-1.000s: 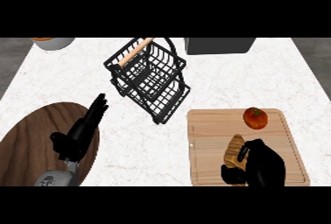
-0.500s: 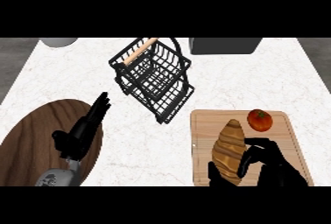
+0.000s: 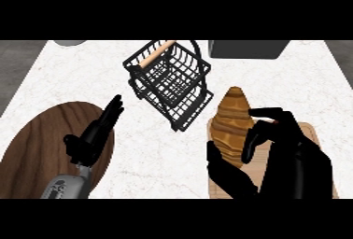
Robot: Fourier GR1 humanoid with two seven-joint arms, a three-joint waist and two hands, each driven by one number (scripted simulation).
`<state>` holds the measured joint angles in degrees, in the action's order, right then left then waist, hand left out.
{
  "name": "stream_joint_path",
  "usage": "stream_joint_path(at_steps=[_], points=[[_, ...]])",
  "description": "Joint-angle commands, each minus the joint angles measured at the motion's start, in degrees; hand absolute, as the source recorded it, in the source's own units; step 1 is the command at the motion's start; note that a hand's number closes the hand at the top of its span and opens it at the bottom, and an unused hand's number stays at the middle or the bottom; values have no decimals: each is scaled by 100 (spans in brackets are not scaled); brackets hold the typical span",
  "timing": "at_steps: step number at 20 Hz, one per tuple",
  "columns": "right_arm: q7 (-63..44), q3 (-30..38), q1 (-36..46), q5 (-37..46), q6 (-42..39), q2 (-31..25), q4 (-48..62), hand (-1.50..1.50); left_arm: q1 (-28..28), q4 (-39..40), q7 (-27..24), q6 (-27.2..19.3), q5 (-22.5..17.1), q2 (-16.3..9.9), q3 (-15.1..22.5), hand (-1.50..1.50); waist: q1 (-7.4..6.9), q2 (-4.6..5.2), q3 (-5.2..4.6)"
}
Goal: Pick the croissant from the cutting board and place it in the tiered basket
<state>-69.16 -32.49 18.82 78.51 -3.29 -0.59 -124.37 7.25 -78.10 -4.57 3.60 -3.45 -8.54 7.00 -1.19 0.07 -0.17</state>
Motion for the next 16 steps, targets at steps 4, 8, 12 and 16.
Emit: stream_joint_path(at_steps=[4, 8, 12, 16], points=[[-1313, 1119, 1865, -1015, -202, 56, 1260, 150, 52, 189, -208, 73, 67, -50, -33, 0, -104, 32, 0], [-1154, 1800, 2866, -1492, 102, 56, 2426, 150, 202, 169, -73, 69, 82, 84, 84, 0, -212, 55, 0], [-754, 2396, 3717, -1983, 19, 57, 3636, 150, 365, 275, 2, 92, 8, 50, -50, 0, -190, 63, 3], [-556, 2474, 4228, -2171, 673, 57, 4901, 150, 270, 368, -159, 130, 51, 112, 14, 0, -223, 77, 3]])
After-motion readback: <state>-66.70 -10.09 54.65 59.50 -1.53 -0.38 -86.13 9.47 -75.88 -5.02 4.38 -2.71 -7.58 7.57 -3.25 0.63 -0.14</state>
